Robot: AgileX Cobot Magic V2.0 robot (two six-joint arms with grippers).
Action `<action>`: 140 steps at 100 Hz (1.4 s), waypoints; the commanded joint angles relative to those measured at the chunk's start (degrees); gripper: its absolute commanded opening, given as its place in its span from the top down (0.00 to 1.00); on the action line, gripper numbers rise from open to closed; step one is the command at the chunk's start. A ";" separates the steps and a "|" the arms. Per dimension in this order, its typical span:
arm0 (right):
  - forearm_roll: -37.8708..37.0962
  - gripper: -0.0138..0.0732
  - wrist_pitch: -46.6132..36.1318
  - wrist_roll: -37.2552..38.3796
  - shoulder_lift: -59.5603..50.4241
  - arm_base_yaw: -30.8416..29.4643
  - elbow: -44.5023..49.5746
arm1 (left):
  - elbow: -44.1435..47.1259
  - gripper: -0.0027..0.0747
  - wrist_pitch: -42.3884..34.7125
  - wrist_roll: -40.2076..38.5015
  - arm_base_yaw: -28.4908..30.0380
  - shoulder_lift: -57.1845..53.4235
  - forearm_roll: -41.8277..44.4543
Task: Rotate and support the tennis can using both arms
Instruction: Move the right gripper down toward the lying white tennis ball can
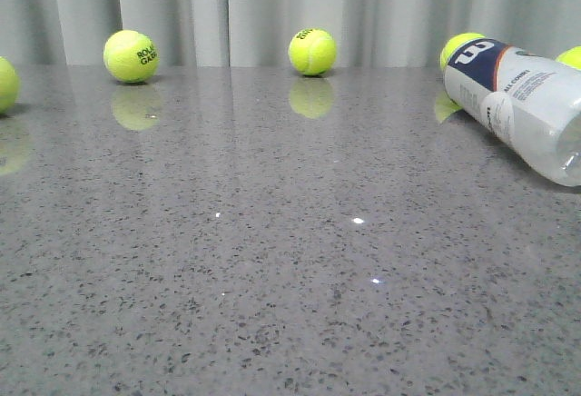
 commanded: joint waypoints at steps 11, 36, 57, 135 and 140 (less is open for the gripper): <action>-0.71 0.91 -4.36 -0.17 -1.04 -0.29 0.23 | 2.53 0.99 -4.55 -0.35 0.10 -2.00 -0.04; -0.71 0.91 -4.36 -0.17 -1.04 -0.29 0.23 | 2.53 0.99 -4.55 -0.35 0.10 -2.00 -0.04; -0.77 0.91 -4.42 -0.22 -1.04 -0.29 0.23 | 2.53 0.99 -4.55 -0.35 0.10 -2.00 -0.04; 1.54 0.91 13.87 -0.24 10.53 -0.18 -16.11 | 2.53 0.99 -4.55 -0.35 0.10 -2.00 -0.04; 2.29 0.91 16.79 -0.24 13.20 -0.18 -18.42 | 2.53 0.99 -4.55 -0.35 0.10 -2.00 -0.04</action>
